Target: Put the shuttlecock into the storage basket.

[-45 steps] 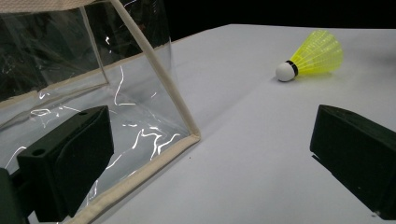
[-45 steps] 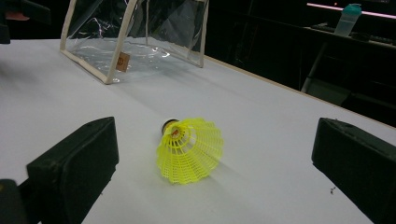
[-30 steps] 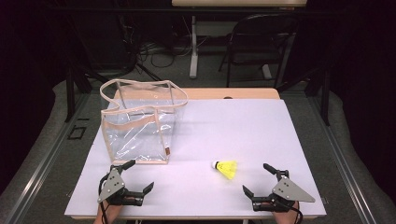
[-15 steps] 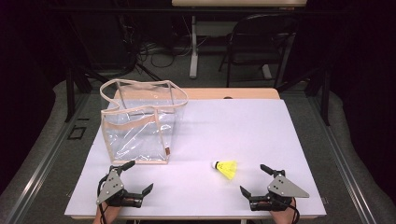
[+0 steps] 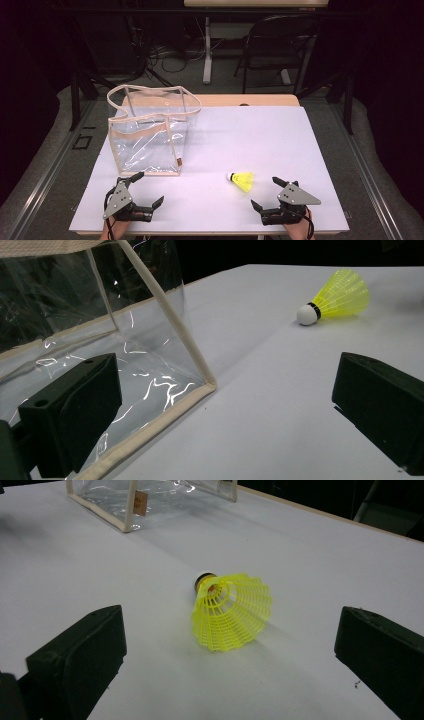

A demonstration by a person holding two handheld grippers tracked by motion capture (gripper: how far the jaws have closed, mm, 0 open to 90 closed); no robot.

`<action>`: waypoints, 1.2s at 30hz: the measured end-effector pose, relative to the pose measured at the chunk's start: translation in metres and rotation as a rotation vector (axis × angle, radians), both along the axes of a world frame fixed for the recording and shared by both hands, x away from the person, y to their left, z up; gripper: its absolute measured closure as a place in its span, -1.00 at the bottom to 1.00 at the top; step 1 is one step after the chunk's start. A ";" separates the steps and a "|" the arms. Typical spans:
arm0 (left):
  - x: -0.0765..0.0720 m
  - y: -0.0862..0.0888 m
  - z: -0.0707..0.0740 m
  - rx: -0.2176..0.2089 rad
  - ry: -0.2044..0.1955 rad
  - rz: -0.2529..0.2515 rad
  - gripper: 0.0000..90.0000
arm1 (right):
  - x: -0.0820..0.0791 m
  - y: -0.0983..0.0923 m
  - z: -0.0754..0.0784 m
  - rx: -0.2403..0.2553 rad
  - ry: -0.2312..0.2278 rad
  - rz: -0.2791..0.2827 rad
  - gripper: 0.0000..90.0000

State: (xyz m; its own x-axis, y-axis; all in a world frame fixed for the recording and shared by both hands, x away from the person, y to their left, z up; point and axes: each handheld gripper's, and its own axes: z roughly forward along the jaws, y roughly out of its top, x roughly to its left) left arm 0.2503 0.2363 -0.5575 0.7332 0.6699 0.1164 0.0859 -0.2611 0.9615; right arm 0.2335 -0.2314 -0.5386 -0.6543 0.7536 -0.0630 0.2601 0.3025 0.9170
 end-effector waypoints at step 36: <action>-0.001 -0.001 0.001 -0.010 -0.008 -0.004 -1.00 | 0.028 0.036 0.004 -0.061 0.172 0.069 -1.00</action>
